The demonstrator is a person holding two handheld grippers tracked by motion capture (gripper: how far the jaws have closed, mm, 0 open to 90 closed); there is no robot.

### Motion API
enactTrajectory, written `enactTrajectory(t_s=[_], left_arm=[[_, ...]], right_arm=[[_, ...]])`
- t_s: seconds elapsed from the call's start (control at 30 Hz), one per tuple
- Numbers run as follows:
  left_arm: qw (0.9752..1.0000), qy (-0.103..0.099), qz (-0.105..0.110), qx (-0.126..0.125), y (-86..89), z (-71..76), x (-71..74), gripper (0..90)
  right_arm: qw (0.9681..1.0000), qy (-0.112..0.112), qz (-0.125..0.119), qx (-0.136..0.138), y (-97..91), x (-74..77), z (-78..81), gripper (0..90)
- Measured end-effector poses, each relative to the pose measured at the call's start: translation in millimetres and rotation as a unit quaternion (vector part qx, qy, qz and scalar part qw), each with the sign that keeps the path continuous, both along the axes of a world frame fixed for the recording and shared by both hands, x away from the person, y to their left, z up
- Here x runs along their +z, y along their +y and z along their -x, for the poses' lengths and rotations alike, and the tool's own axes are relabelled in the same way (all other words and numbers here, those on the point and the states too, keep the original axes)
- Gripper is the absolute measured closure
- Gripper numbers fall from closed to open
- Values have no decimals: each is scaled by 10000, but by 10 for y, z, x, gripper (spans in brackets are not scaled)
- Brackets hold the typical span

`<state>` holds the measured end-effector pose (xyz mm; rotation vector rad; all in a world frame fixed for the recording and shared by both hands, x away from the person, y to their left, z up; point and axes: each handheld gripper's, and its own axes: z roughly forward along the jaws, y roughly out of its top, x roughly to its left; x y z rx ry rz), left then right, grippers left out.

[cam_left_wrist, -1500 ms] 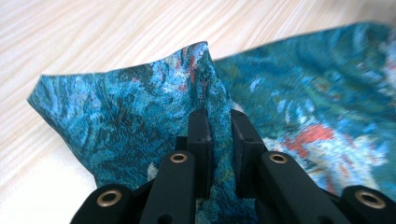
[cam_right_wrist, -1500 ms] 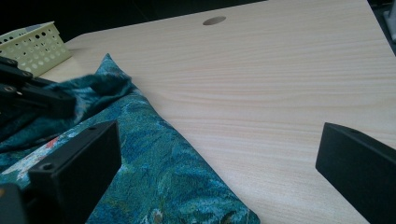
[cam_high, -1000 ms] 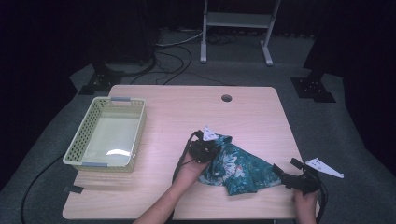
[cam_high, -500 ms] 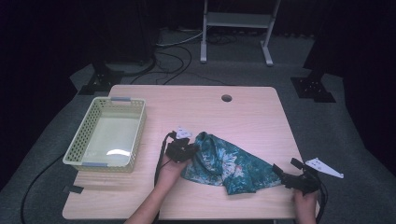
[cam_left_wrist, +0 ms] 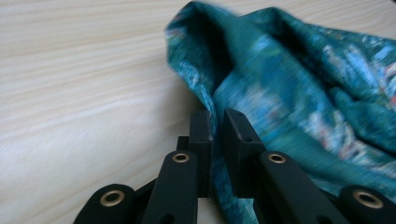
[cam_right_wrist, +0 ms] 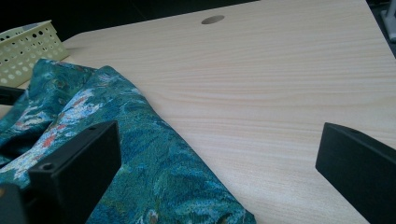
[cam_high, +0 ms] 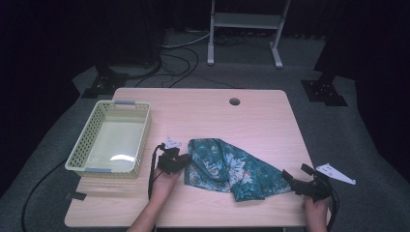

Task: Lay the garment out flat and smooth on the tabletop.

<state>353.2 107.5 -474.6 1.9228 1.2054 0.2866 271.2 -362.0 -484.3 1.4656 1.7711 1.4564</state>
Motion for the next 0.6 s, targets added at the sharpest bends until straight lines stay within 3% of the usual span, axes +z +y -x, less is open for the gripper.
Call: enactTrajectory(t_s=[0.17,0.33,0.37,0.43,0.47,0.6], left_arm=[[9999,66,126,56,123,43,-59,822],[9989,-162,442,-53,215,156,-18,822],[9982,-219,542,-126,232,187,-11,796],[9983,-315,474,-121,255,249,-2,769],[9977,-385,541,-162,276,276,2,741],[9915,-791,1001,-250,400,374,47,530]], right_arm=[[10000,7,7,4,1,0,-1,0],[10000,14,13,6,3,0,-2,0],[10000,12,14,1,2,0,-2,0],[10000,15,12,2,3,0,-3,0],[10000,18,17,1,4,0,-4,0],[10000,37,37,3,9,1,-6,0]])
